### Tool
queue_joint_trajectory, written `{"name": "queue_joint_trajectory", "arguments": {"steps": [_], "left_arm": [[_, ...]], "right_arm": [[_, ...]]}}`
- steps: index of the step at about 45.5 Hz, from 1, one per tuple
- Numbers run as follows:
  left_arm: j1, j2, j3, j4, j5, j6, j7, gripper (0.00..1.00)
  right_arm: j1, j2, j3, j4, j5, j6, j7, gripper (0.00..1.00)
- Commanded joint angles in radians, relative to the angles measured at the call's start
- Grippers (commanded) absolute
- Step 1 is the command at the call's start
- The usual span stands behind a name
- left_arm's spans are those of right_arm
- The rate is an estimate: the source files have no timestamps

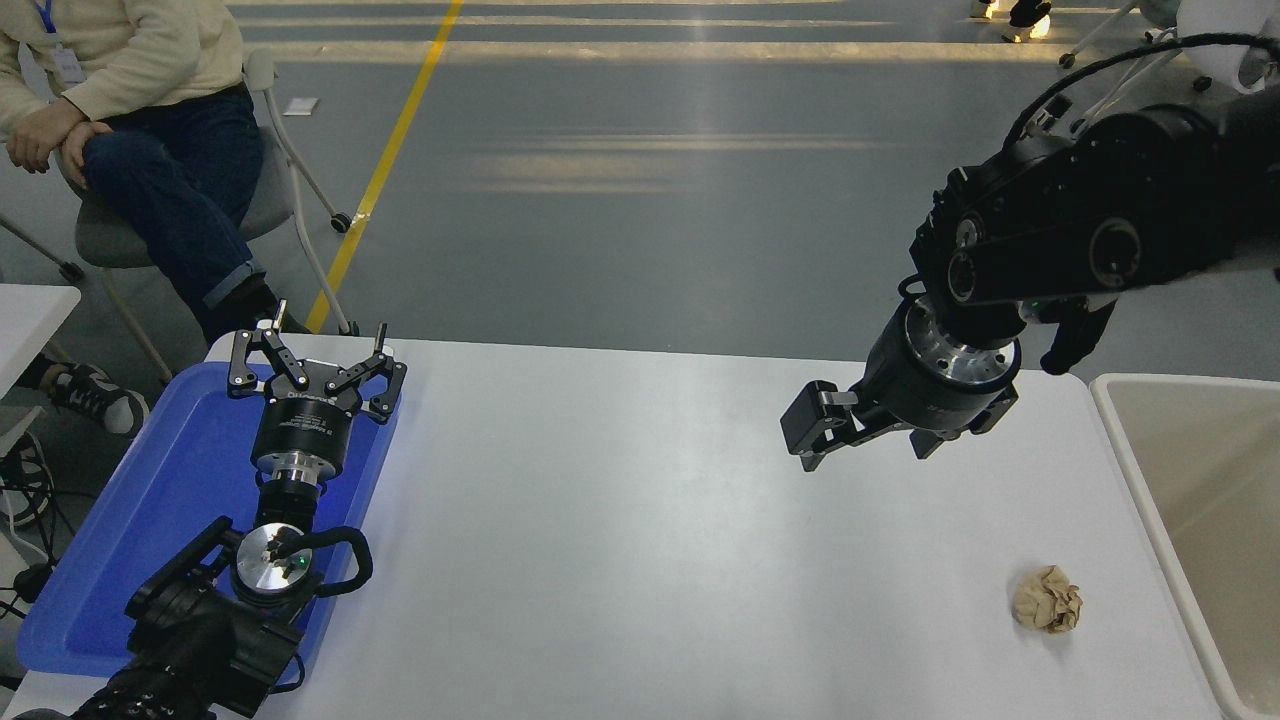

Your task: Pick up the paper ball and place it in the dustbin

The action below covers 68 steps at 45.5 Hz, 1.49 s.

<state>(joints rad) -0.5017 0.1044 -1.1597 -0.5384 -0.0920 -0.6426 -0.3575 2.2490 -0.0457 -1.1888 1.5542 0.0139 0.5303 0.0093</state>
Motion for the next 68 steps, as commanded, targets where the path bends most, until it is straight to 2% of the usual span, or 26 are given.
{"name": "queue_joint_trajectory", "arguments": {"steps": [1,14,29,47,59,68], "left_arm": [[0.000,0.000,0.000,0.000,0.000,0.000,0.000,1.00],[0.000,0.000,0.000,0.000,0.000,0.000,0.000,1.00],[0.000,0.001,0.000,0.000,0.000,0.000,0.000,1.00],[0.000,0.001,0.000,0.000,0.000,0.000,0.000,1.00],[0.000,0.001,0.000,0.000,0.000,0.000,0.000,1.00],[0.000,0.001,0.000,0.000,0.000,0.000,0.000,1.00]], "right_arm": [[-0.017,-0.011,-0.003,0.001,-0.002,-0.020,0.001,1.00],[-0.058,-0.134,-0.009,0.006,-0.058,-0.021,0.003,1.00],[-0.187,-0.373,-0.015,-0.014,-0.296,-0.023,0.003,1.00],[-0.520,-0.601,0.092,-0.166,-0.569,-0.121,0.011,1.00],[-0.851,-0.652,0.339,-0.351,-0.765,-0.180,0.009,1.00],[-0.953,-0.645,0.362,-0.463,-0.795,-0.227,0.011,1.00]]}}
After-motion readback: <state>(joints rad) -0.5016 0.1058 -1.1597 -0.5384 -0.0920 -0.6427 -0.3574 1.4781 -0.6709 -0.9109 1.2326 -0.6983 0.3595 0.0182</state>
